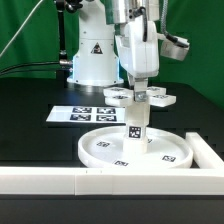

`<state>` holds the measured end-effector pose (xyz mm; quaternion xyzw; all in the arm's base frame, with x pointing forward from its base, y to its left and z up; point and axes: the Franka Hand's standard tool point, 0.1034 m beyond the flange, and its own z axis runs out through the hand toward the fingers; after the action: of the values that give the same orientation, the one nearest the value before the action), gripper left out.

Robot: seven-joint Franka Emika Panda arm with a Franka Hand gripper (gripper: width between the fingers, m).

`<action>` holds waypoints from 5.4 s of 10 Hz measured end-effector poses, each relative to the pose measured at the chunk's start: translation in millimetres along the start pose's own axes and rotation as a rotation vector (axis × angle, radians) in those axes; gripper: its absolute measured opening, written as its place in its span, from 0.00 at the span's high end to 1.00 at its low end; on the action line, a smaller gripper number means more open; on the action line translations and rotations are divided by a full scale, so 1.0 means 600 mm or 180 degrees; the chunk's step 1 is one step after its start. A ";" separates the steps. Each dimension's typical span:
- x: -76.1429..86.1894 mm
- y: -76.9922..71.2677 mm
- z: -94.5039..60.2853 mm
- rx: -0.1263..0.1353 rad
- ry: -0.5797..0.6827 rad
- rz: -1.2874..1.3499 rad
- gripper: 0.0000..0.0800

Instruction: Assemble round table

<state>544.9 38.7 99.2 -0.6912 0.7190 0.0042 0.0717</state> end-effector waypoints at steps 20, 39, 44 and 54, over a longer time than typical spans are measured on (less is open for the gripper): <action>-0.026 -0.011 -0.036 -0.0113 -0.0012 -0.3990 0.19; -0.011 -0.005 -0.033 -0.0404 -0.0011 -0.8670 0.19; -0.005 -0.001 -0.025 -0.0586 -0.0066 -0.9535 0.19; 0.009 0.010 0.002 -0.0660 -0.0207 -0.9493 0.35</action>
Offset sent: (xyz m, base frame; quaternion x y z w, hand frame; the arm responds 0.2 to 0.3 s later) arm -0.0068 -0.0018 0.0299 -0.0178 -0.0263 -0.0148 0.9994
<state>538.6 33.7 96.7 -0.7722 -0.6350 -0.0062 -0.0226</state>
